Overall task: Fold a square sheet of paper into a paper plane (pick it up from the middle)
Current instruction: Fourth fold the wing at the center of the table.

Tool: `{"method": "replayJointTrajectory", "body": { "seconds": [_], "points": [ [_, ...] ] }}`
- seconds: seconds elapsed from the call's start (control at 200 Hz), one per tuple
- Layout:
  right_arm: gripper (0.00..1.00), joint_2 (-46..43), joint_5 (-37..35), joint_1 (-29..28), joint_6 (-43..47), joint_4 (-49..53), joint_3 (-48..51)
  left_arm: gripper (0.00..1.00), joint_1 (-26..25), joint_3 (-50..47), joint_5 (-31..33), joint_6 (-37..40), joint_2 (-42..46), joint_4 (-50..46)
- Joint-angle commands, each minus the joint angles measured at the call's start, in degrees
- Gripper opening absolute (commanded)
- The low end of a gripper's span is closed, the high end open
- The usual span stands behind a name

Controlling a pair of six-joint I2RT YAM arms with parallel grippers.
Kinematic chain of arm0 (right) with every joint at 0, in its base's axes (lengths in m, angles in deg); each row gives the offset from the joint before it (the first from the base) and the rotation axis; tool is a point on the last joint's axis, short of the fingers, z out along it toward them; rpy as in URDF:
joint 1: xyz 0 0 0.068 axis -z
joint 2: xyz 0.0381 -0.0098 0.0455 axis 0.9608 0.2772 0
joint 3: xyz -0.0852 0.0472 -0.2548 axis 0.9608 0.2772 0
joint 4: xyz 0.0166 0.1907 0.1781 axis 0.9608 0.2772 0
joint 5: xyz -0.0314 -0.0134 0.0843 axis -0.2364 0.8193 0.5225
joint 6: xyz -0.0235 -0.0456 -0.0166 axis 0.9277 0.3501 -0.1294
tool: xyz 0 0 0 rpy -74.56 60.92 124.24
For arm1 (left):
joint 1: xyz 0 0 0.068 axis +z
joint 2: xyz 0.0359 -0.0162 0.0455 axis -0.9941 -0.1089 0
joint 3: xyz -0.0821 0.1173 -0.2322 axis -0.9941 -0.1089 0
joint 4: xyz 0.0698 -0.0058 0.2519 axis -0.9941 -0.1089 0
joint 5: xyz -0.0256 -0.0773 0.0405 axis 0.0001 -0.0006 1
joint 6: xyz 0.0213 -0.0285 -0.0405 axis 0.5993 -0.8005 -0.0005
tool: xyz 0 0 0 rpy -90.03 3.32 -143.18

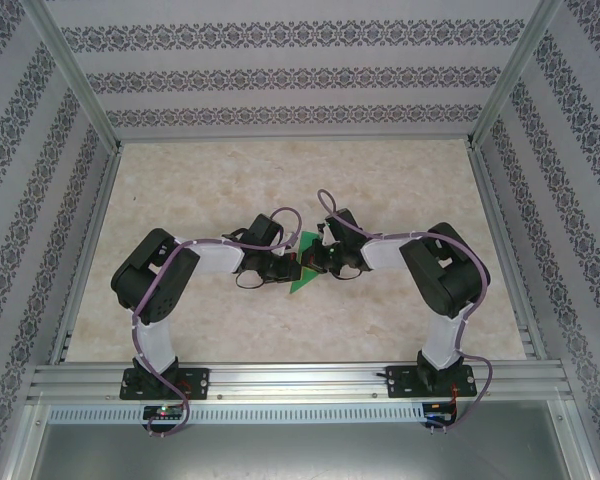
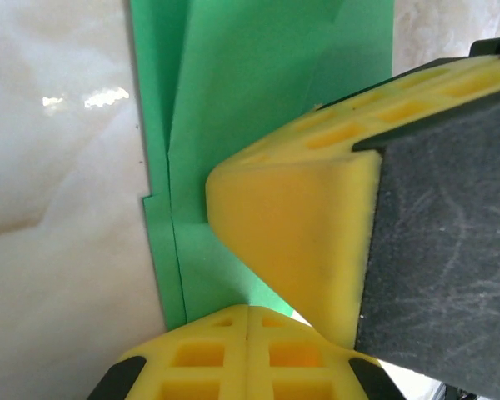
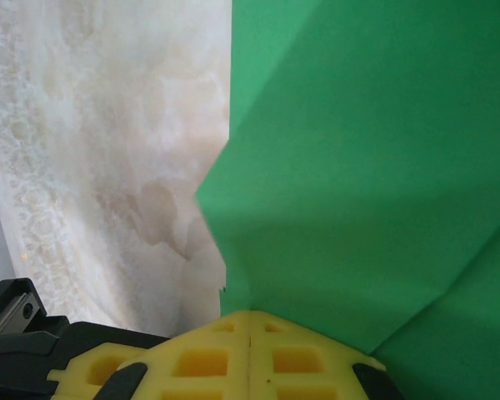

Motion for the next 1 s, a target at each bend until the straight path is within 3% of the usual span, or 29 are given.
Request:
{"method": "replayJointTrajectory", "body": {
  "seconds": [0.0, 0.994],
  "points": [
    [0.00, 2.1, -4.3, 1.2, 1.1, 0.6, 0.3, 0.00, 0.1, -2.7, 7.0, 2.1, -3.5, -9.3],
    [0.06, 6.5, -5.3, 10.6, 6.6, 7.6, -9.7, 0.00, 0.2, -6.0, 8.0, 3.9, -3.9, -9.6]
  ]
}}
